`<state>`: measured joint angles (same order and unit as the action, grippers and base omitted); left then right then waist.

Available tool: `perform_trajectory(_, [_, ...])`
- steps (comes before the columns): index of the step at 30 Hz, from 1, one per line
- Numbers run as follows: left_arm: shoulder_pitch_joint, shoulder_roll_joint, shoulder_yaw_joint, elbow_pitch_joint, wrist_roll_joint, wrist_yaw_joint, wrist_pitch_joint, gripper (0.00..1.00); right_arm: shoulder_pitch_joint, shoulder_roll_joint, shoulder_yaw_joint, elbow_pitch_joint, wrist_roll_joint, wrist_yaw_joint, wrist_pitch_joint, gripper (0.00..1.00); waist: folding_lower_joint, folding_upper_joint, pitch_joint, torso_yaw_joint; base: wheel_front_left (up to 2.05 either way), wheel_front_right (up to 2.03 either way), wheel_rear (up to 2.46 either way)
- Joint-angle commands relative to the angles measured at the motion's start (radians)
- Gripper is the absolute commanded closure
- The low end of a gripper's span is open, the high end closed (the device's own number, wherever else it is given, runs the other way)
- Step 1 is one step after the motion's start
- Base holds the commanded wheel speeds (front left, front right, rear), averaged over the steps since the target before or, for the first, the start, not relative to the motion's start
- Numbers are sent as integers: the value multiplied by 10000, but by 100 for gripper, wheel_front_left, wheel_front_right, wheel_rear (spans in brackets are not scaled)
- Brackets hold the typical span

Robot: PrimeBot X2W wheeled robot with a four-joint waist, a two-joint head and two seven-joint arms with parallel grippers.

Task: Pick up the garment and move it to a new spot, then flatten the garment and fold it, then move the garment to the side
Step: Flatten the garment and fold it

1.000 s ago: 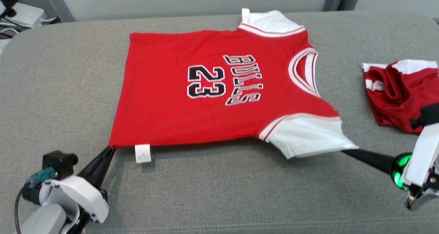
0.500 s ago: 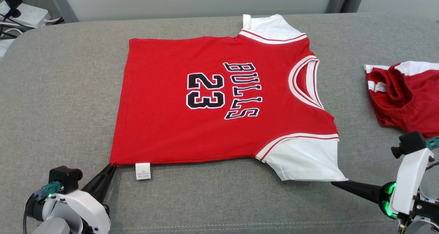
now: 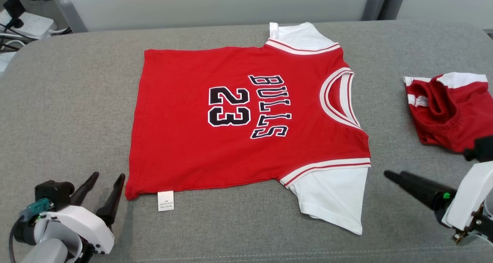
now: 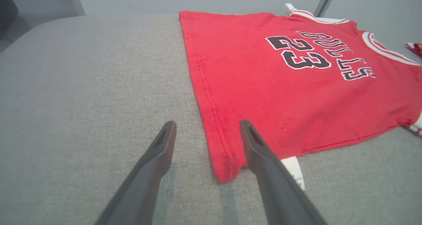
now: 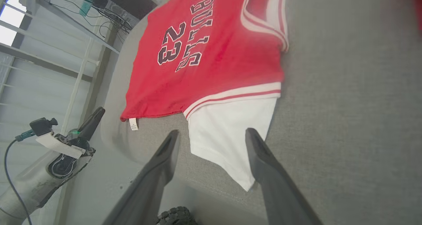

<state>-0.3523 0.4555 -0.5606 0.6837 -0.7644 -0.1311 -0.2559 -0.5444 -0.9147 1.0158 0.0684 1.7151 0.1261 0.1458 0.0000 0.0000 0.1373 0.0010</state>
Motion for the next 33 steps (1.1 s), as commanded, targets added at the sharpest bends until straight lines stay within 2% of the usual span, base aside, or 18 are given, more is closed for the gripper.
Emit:
perform_trajectory(1, [-71, 345, 503, -171, 151, 4, -59, 0, 22, -311, -112, -20, -270, 46, -303, 0, 0, 0, -63, -4, 0, 0, 0])
perform_trajectory(6, [364, -84, 1752, -485, 834, 4, -59, 0, 92, 254, -385, 834, -1789, 46, -2581, 0, 0, 0, -255, 8, 0, 0, 0])
perform_trajectory(9, [622, -375, 2341, -692, 1200, 4, -59, 0, 128, 675, -479, 1427, -2538, 46, -3540, 0, 0, 0, -369, 22, 0, 0, 0])
perform_trajectory(10, [797, -542, 2661, -795, 1419, 4, -59, 0, 160, 994, -634, 1821, -2975, 46, -3853, 0, 0, 0, -466, 28, 0, 0, 0])
perform_trajectory(13, [1060, -770, 3118, -900, 1792, 4, -59, 0, 239, 1593, -1246, 2429, -3846, 46, -4054, 0, 0, 0, -653, 30, 0, 0, 0])
perform_trajectory(16, [1316, -1056, 3448, -996, 2057, 4, -59, 0, 611, 2423, -2447, 2873, -4907, 46, -4069, 0, 0, 0, -825, 28, 0, 0, 0])
perform_trajectory(21, [1625, -1400, 3834, -1071, 2258, 4, -59, 0, 1568, 3472, -3632, 3198, -6309, 46, -4073, 0, 0, 0, -1140, 100, 0, 0, 0])
perform_trajectory(24, [1788, -1567, 4015, -1177, 2423, 4, -59, 0, 1995, 3822, -4101, 3249, -6786, 46, -4074, 0, 0, 0, -1273, 144, 0, 0, 0])
perform_trajectory(33, [2188, -1875, 4358, -1334, 2679, 4, -59, 0, 2658, 4343, -4856, 3303, -7880, 46, -4075, 0, 0, 0, -1480, 180, 0, 0, 0])
